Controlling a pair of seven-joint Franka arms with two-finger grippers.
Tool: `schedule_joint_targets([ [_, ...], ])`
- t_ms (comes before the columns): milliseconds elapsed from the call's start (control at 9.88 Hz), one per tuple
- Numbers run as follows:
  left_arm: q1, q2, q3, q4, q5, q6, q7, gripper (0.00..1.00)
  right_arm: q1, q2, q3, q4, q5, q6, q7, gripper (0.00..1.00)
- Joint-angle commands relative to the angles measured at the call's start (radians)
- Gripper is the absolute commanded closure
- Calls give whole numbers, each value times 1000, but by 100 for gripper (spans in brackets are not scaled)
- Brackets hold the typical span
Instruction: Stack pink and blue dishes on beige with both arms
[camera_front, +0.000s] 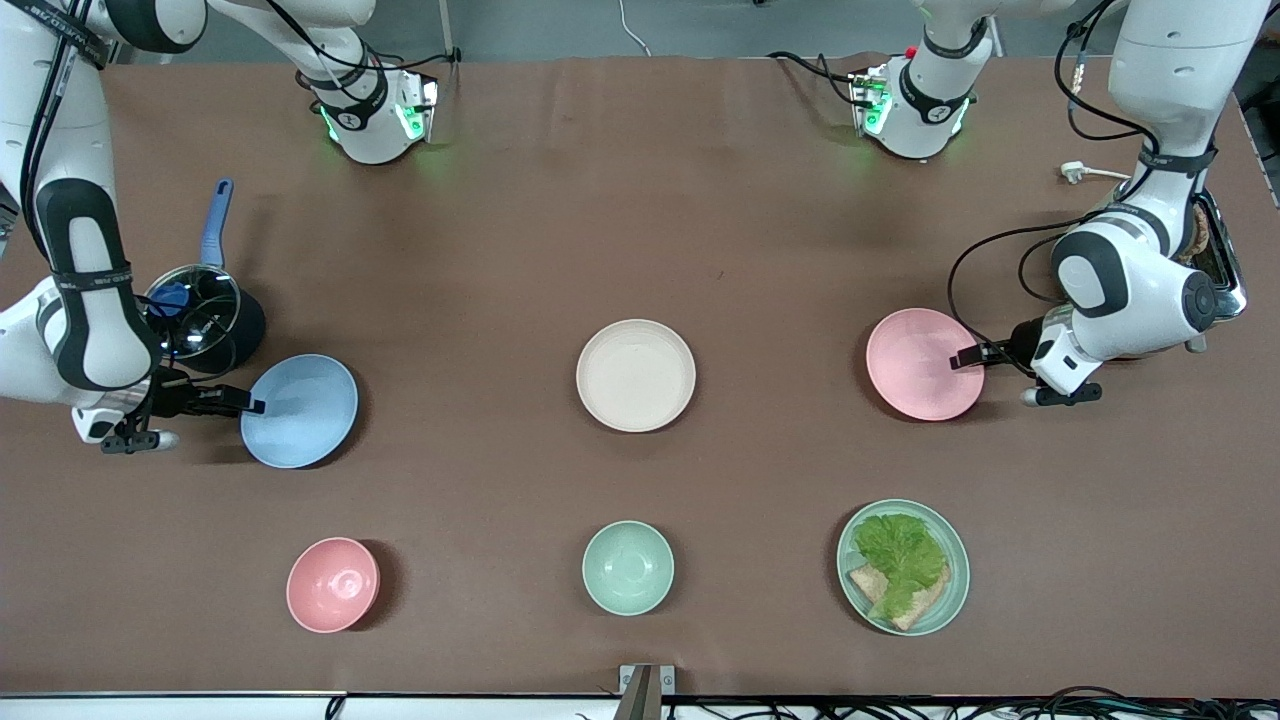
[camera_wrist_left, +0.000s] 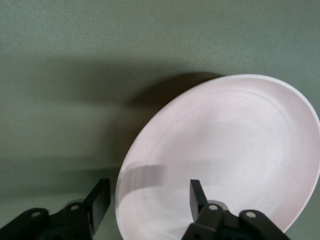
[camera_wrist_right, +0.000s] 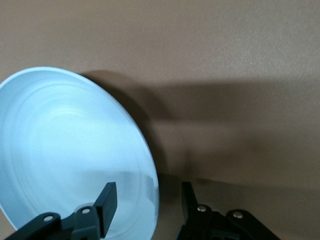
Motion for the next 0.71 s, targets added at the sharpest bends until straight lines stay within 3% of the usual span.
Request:
schedule_joint_targets([
  [0, -1, 32, 22, -10, -40, 23, 55, 55, -6, -9, 4, -31, 30, 17, -24, 52],
  [101, -1, 27, 22, -10, -42, 23, 53, 83, -6, -8, 4, -33, 41, 14, -23, 58],
  [203, -1, 25, 25, -10, -42, 20, 55, 99, -6, -8, 4, -33, 55, 9, -18, 64],
  [405, -2, 12, 31, -7, -42, 18, 55, 100, -9, -6, 4, -34, 55, 8, -15, 72],
  [608, -6, -75, 28, 5, -30, -41, 43, 100, -9, -6, 4, -30, 60, -1, -7, 99],
])
